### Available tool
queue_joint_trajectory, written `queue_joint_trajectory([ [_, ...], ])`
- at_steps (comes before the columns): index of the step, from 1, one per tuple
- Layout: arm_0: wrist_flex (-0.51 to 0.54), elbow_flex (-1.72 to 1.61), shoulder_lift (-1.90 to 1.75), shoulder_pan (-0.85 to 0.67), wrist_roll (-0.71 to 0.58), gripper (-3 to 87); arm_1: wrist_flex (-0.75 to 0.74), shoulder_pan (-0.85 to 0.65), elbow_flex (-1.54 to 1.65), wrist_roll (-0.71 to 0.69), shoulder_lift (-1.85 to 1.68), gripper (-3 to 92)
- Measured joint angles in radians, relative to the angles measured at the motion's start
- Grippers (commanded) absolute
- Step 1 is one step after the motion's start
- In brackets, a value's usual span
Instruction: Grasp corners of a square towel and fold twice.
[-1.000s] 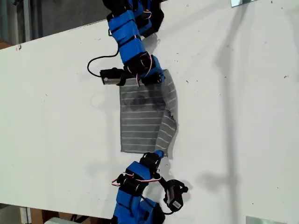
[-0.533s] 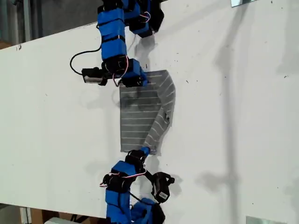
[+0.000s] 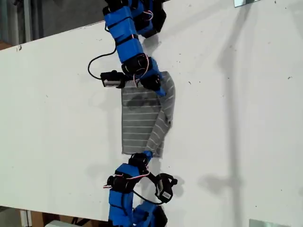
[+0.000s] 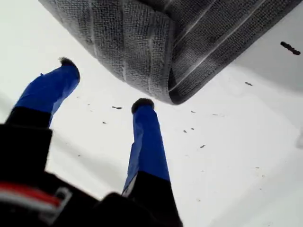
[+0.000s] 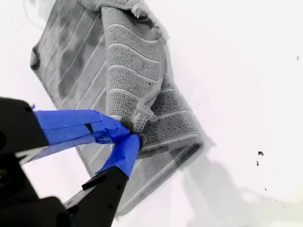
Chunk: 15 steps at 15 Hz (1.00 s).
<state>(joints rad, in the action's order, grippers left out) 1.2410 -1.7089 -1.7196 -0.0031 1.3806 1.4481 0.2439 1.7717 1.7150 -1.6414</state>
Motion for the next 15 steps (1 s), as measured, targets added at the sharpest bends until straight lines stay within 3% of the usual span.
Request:
queue_joint_trajectory([
  [5,-0.025,-0.009,0.0,0.025,0.002,-0.1,-0.264,-0.066,0.436,-0.021,-0.241,29.1],
  [8,-0.035,-0.009,0.0,0.035,0.008,-0.1,-0.313,-0.097,0.515,-0.066,-0.295,27.1],
  [12,-0.048,-0.009,0.0,0.044,0.018,-0.1,-0.497,-0.064,0.604,-0.066,-0.282,26.8],
  [15,-0.049,-0.009,0.0,0.044,0.018,-0.1,-0.548,-0.06,0.603,-0.066,-0.241,17.5],
])
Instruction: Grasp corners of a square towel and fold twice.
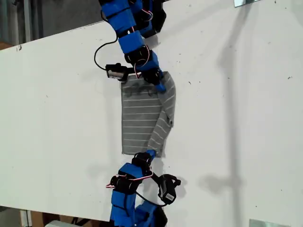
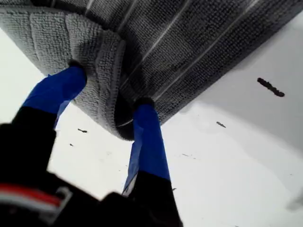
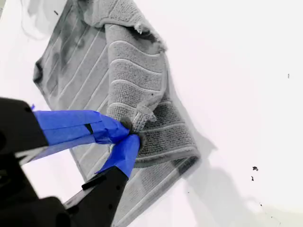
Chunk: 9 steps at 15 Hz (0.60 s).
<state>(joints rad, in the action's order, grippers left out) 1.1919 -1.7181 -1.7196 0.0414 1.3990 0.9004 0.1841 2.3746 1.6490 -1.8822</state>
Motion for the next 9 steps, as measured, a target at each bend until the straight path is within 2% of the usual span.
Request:
queue_joint_trajectory([
  [3,-0.012,-0.017,0.0,0.003,0.0,-0.1,-0.002,0.0,-0.017,-0.017,0.032,6.1],
  [6,-0.025,-0.023,0.0,0.008,0.0,-0.1,0.021,-0.002,-0.061,-0.038,0.046,9.0],
  [8,-0.034,-0.025,0.0,0.008,0.0,-0.1,0.112,-0.014,-0.17,-0.072,0.091,-0.1],
  [9,-0.035,-0.032,0.0,0.008,0.0,-0.1,0.143,-0.014,-0.232,-0.089,0.124,-0.1],
])
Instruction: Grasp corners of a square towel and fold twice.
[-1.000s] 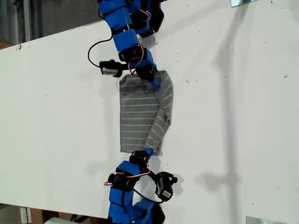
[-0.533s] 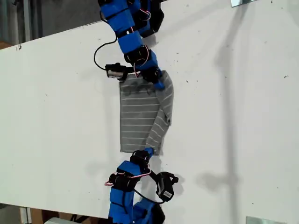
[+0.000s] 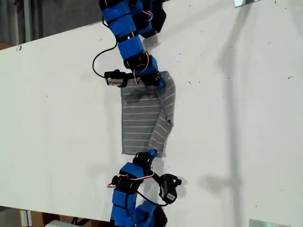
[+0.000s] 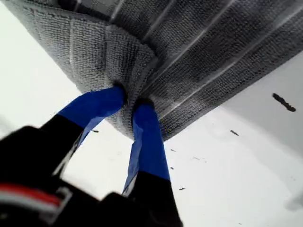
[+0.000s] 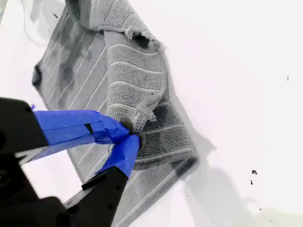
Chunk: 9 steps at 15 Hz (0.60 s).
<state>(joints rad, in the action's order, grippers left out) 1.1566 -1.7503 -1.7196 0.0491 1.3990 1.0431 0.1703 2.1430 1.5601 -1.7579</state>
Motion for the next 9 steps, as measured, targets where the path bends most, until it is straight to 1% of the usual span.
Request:
queue_joint_trajectory([
  [2,-0.011,-0.017,-0.002,0.0,0.0,-0.1,0.049,-0.003,-0.097,-0.02,0.072,-0.1],
  [5,-0.014,-0.017,-0.002,0.006,0.0,-0.1,0.163,-0.009,-0.227,-0.025,0.117,-0.1],
  [7,-0.014,-0.017,0.0,0.006,0.0,-0.1,0.249,-0.032,-0.247,-0.025,0.083,-0.1],
  [9,-0.017,-0.02,0.0,0.006,0.0,-0.1,0.295,-0.061,-0.247,-0.025,-0.011,-0.1],
])
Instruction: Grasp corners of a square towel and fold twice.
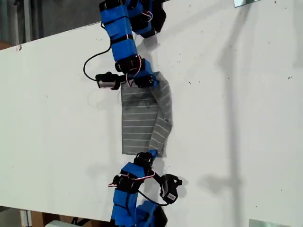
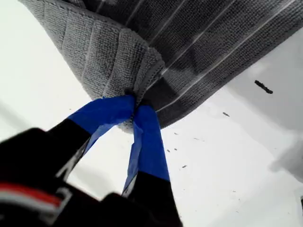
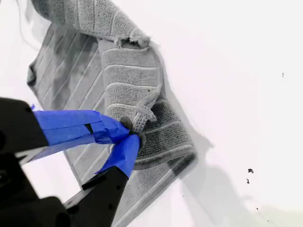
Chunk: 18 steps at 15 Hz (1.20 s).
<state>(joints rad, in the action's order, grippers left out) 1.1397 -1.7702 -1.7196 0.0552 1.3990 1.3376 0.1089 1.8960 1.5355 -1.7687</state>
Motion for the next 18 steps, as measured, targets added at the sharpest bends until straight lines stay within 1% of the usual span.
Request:
queue_joint_trajectory([
  [5,0.0,-0.005,-0.009,-0.002,0.0,-0.1,0.091,-0.107,0.035,-0.005,-0.256,-0.1],
  [6,0.009,-0.005,-0.041,-0.002,-0.008,-0.1,0.097,-0.129,0.054,-0.015,-0.316,-0.1],
  [8,0.064,0.003,-0.132,-0.037,-0.04,-0.1,0.126,-0.158,0.069,-0.034,-0.41,-0.1],
  [10,0.129,0.023,-0.204,-0.095,-0.078,-0.1,0.129,-0.19,0.094,-0.057,-0.477,-0.1],
  [12,0.172,0.025,-0.249,-0.16,-0.106,-0.1,0.118,-0.227,0.138,-0.075,-0.551,-0.1],
  [15,0.179,-0.025,-0.281,-0.296,-0.135,-0.1,0.097,-0.291,0.219,-0.109,-0.638,-0.1],
  [18,0.164,-0.032,-0.216,-0.42,-0.179,-0.1,0.064,-0.373,0.233,-0.183,-0.643,-0.1],
])
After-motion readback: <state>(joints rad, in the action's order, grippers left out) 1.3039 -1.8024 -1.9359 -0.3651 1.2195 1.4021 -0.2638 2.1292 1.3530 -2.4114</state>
